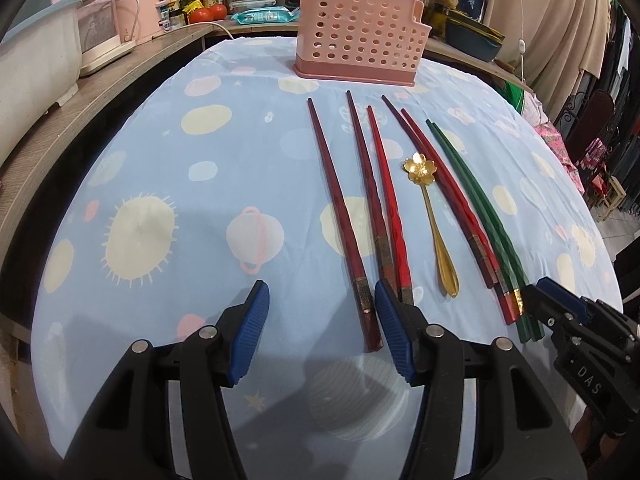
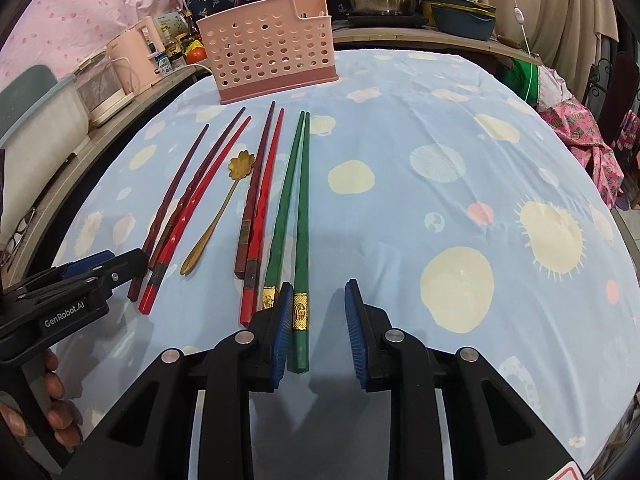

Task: Organize utensils
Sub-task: 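Grasp another dark-red chopstick with the left tool while the right tool grasps a green chopstick, then lift both chopsticks and carry them above the pink basket with both tools, then open both tools to drop the chopsticks into the pink basket, then grasp a red chopstick with the left tool while the right tool grasps the other green chopstick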

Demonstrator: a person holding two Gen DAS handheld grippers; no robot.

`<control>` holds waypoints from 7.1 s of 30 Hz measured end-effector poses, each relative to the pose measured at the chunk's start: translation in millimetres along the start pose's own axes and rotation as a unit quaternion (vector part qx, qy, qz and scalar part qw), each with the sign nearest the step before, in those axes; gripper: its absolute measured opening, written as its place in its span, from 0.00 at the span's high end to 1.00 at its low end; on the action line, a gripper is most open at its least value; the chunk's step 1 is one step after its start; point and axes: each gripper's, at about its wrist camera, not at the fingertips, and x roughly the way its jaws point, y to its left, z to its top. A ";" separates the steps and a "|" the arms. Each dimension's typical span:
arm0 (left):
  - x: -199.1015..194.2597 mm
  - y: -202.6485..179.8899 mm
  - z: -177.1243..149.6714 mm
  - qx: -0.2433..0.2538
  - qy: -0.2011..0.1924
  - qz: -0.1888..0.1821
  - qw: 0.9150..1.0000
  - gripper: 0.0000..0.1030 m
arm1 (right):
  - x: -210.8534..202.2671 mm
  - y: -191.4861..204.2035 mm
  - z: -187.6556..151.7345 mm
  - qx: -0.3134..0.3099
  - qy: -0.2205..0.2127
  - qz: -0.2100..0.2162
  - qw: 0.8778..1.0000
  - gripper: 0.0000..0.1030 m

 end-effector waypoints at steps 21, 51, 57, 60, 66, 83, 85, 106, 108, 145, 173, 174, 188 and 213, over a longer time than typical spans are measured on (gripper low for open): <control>-7.8 5.4 -11.1 0.016 -0.010 0.014 1.000 0.92 | -4.6 -6.0 -5.6 0.000 0.002 0.005 1.000 0.88; -93.3 34.8 64.8 -0.048 -0.103 -0.030 0.993 0.93 | -85.9 -32.3 82.4 0.056 -0.115 0.069 0.989 0.93; -103.6 40.3 108.9 -0.054 -0.134 -0.039 0.989 0.93 | -97.7 -42.2 125.1 0.057 -0.153 0.073 0.984 0.93; -108.2 43.5 130.3 -0.060 -0.147 -0.047 0.986 0.93 | -98.5 -46.6 144.1 0.063 -0.163 0.081 0.981 0.93; -117.5 39.0 172.8 -0.055 -0.183 -0.043 0.981 0.93 | -97.9 -47.1 183.6 0.061 -0.186 0.084 0.977 0.93; -157.9 11.2 301.5 -0.046 -0.301 -0.082 0.949 0.93 | -106.1 -21.6 305.9 0.048 -0.281 0.119 0.951 0.93; -158.4 5.5 318.2 -0.039 -0.316 -0.086 0.944 0.93 | -103.2 -18.7 322.0 0.050 -0.291 0.120 0.948 0.93; -35.2 0.9 362.6 -0.045 -0.255 -0.071 0.963 0.93 | 10.4 -10.7 360.7 0.063 -0.219 0.127 0.965 0.93; -27.7 2.1 359.8 -0.046 -0.248 -0.069 0.965 0.93 | 18.2 -11.1 359.2 0.063 -0.212 0.123 0.967 0.93; -31.2 26.7 187.8 -0.030 -0.164 0.001 0.986 0.45 | -5.7 -14.7 174.5 0.025 -0.120 0.058 0.991 0.66; -9.7 16.6 4.2 -0.015 -0.023 -0.016 1.000 0.45 | -13.6 7.2 -7.0 -0.009 -0.007 0.026 1.000 0.66; -10.5 15.5 4.2 -0.013 -0.024 -0.016 0.999 0.45 | -14.1 8.6 -7.3 -0.012 -0.008 0.026 1.000 0.66; -6.3 4.1 3.6 0.000 -0.020 -0.023 1.000 0.45 | -11.4 0.2 -13.0 -0.009 -0.003 0.017 1.000 0.78; 16.4 -15.2 14.1 0.028 -0.027 0.007 0.999 0.50 | -2.1 3.7 -3.3 -0.016 -0.005 0.020 1.000 0.79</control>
